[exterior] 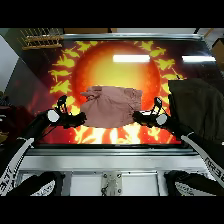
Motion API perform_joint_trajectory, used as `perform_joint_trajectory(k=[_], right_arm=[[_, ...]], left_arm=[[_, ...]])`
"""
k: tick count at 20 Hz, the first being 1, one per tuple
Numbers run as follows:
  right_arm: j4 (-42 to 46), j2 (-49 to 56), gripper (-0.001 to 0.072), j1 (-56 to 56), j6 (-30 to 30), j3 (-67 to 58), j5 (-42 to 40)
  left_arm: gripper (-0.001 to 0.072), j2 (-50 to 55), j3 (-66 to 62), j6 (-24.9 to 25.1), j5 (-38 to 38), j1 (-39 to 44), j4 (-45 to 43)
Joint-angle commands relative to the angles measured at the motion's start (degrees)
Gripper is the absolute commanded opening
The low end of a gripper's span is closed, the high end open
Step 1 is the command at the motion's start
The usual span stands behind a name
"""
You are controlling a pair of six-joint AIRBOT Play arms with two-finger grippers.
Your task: Fold the clothes and pants, and hang the long-sleeved shirts on hangers.
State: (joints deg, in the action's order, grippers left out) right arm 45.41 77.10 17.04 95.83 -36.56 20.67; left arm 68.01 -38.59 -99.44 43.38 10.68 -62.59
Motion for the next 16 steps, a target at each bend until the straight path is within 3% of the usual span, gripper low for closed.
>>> perform_joint_trajectory(k=[1,4,7,12,16], right_arm=[[2.82,0.70,0.0017,0.22,-1.60,-2.16,-1.53],[16.63,-3.93,0.0016,0.20,-1.60,-9.33,8.33],[28.81,-13.46,0.0017,0.20,-1.60,-24.52,21.64],[26.69,-27.02,0.0017,0.26,-0.94,-44.74,35.39],[25.29,-35.41,0.0017,0.26,7.23,-46.49,41.68]], left_arm=[[0.0008,-0.04,-0.66,-0.02,0.26,0.04,-0.76],[0.0007,-3.87,-8.70,0.04,4.81,-1.66,-4.09],[0.0008,-12.70,-24.59,0.07,8.70,-4.52,-3.87],[0.0008,-26.21,-46.34,-0.02,9.31,-1.51,-3.76],[0.0007,-33.53,-50.21,-4.28,9.42,4.92,-3.91]])
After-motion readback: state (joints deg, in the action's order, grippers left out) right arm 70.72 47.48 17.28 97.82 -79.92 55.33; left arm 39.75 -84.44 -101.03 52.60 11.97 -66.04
